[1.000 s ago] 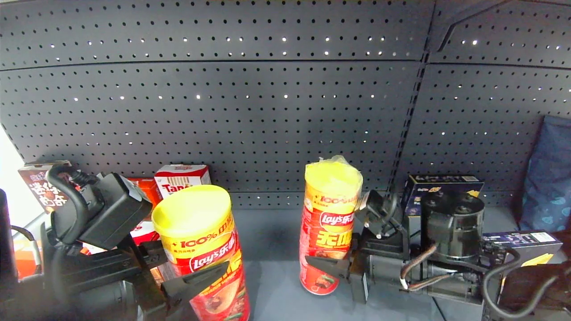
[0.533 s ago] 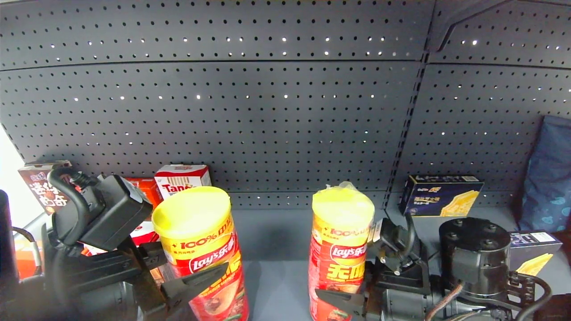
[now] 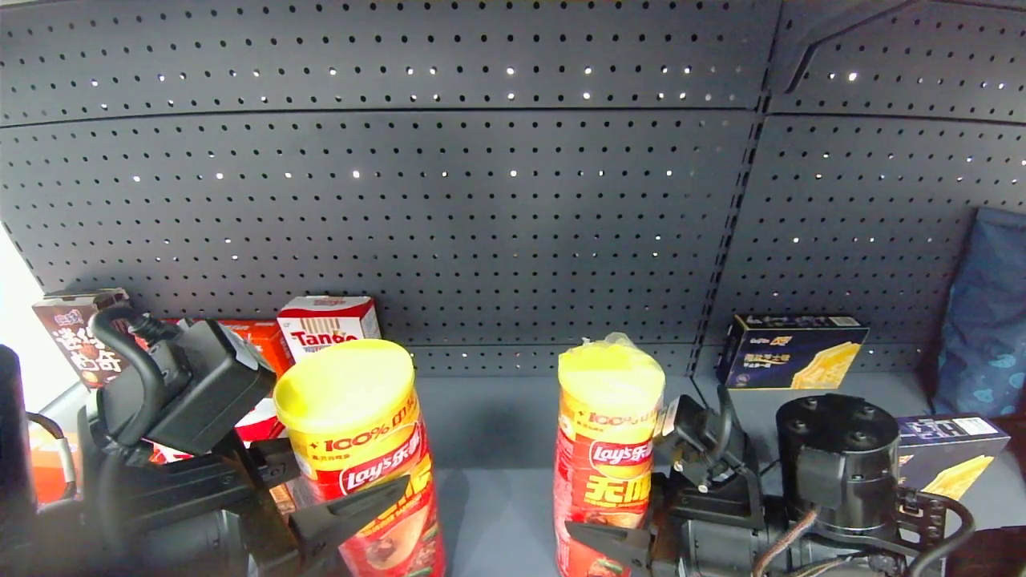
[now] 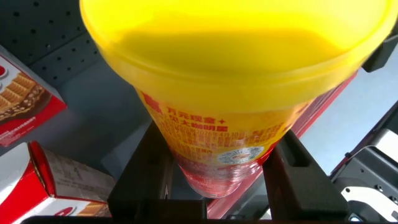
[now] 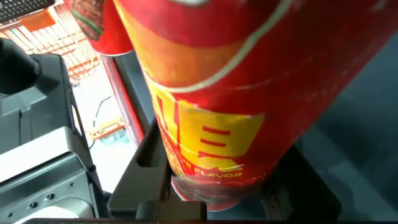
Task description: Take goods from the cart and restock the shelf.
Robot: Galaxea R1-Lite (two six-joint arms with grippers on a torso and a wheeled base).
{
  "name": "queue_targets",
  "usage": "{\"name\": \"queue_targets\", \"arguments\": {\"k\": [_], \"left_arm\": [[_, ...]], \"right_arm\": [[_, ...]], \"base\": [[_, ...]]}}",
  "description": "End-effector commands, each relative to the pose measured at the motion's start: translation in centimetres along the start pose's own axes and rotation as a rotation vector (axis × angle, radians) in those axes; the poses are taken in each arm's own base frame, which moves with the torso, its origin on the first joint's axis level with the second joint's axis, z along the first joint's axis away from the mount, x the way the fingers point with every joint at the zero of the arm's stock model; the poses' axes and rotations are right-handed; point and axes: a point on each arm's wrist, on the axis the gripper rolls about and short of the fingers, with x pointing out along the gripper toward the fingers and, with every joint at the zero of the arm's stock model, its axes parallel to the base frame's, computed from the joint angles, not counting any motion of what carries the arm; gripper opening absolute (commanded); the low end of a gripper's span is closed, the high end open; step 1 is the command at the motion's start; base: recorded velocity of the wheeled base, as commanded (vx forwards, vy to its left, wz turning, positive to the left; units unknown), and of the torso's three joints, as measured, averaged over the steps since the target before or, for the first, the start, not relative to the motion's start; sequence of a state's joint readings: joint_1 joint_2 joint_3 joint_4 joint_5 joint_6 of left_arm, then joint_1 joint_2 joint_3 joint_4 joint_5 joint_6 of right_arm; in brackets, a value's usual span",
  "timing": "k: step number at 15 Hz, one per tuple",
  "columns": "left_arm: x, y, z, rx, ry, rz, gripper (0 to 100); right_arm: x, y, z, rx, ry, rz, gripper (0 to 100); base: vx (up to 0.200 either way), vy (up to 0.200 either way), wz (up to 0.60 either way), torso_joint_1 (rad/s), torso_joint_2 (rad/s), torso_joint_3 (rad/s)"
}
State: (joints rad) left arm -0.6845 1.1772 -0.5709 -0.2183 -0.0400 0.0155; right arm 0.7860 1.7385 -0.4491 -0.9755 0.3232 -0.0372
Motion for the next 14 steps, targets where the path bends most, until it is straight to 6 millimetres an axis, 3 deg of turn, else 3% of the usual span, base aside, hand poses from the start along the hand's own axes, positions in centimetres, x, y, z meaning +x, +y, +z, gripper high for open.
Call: {"name": "queue_targets", "arguments": {"k": [1,5,6,14], "left_arm": [[-0.1,0.0,-0.6,-0.001,0.014,0.002,0],[-0.6,0.1,-0.6,-0.005,0.000,0.008,0],[-0.6,0.2,-0.6,-0.006,0.000,0.012,0],[-0.7,0.3,-0.5,-0.007,-0.008,0.018,0]], "right_arm": [[1.0,-0.3,-0.2,0.004,0.014,0.000,0],[1.2,-0.7,-0.9,0.008,0.038,-0.012,0],[1.2,-0.6,-0.9,0.007,0.038,-0.010,100],[-1.7,0.2,-1.3,0.013,0.041,-0.056,100]], "base": [[0.000,0.000,0.00,0.000,0.00,0.000],[0.000,0.000,0.00,0.000,0.00,0.000],[0.000,0.000,0.00,0.000,0.00,0.000],[0.000,0.000,0.00,0.000,0.00,0.000]]}}
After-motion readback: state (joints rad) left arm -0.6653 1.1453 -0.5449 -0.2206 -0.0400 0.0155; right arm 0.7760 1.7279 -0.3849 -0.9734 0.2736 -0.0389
